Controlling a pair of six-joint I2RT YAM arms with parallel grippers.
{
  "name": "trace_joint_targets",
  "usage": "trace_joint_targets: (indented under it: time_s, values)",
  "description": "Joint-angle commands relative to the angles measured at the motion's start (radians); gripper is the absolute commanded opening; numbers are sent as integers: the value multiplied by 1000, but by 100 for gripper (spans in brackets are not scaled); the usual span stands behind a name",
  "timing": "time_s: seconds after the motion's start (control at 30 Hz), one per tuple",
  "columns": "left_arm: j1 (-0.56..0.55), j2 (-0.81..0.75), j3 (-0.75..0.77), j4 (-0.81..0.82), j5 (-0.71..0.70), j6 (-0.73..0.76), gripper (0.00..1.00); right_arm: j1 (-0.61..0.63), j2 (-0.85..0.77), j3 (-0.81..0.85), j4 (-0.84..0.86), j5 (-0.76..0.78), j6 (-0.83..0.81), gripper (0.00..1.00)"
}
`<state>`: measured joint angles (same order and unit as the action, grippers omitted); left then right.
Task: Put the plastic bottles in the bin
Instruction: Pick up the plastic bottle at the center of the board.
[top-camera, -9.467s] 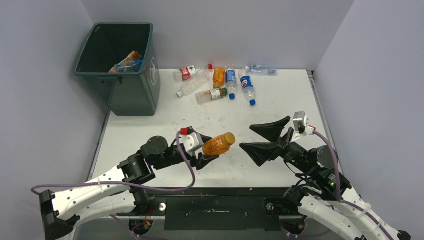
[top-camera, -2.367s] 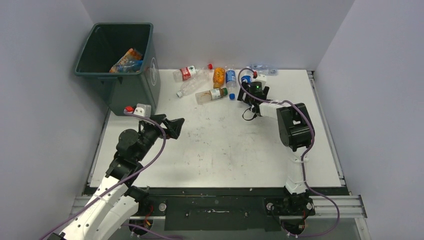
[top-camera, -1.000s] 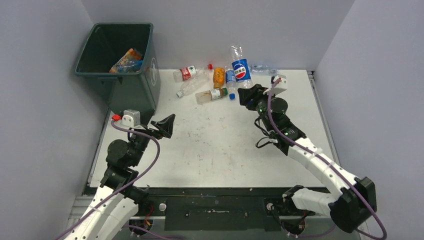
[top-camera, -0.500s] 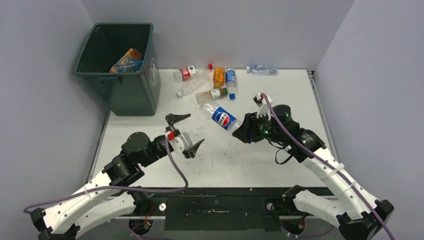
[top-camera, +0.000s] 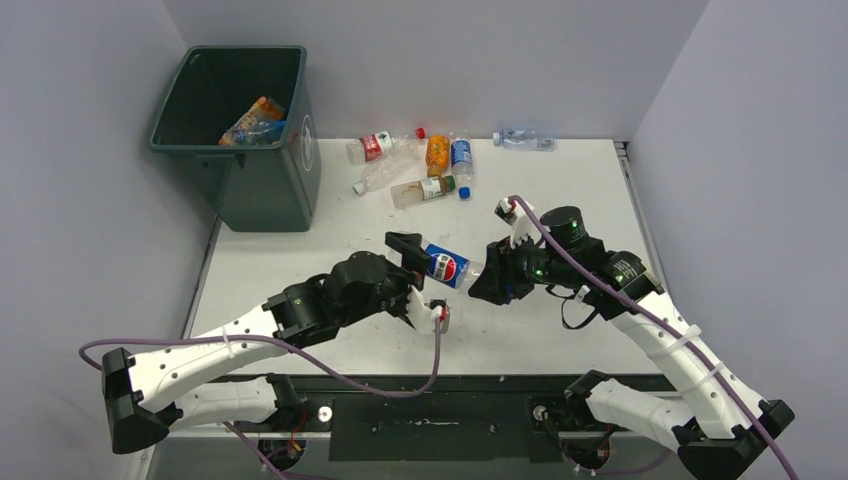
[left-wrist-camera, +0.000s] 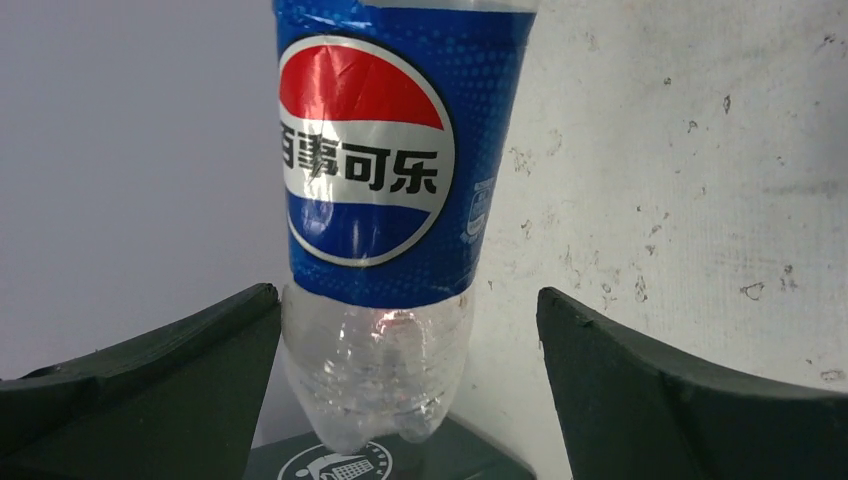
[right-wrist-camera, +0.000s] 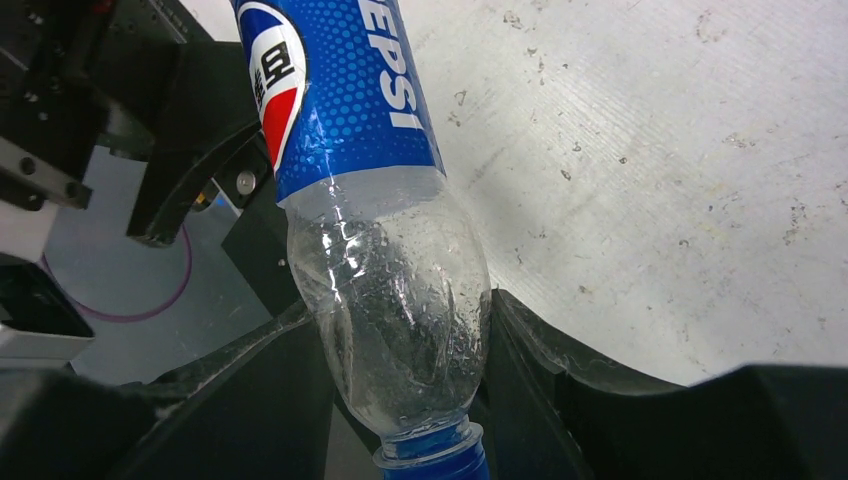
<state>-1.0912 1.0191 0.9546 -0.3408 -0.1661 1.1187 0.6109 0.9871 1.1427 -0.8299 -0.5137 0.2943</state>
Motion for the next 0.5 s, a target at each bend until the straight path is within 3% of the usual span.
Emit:
trace_joint_targets:
  time_s: [0.0, 0.27, 0.3, 0.4, 0.47]
  values:
    - [-7, 35, 48, 20, -43, 87, 100, 12, -27, 45, -15, -41, -23, 5]
    - [-10, 55, 43, 85, -46, 72, 43, 15, -52, 42, 20, -69, -15, 5]
    - [-11, 50, 36, 98, -41, 64, 39, 16, -54, 42, 27, -70, -11, 16]
    - [-13, 36, 17, 151, -26, 0, 33, 15, -67, 49, 64, -84, 3, 75]
    - [-13, 26, 11, 174, -10, -70, 29, 14, -88, 48, 118, -90, 35, 98]
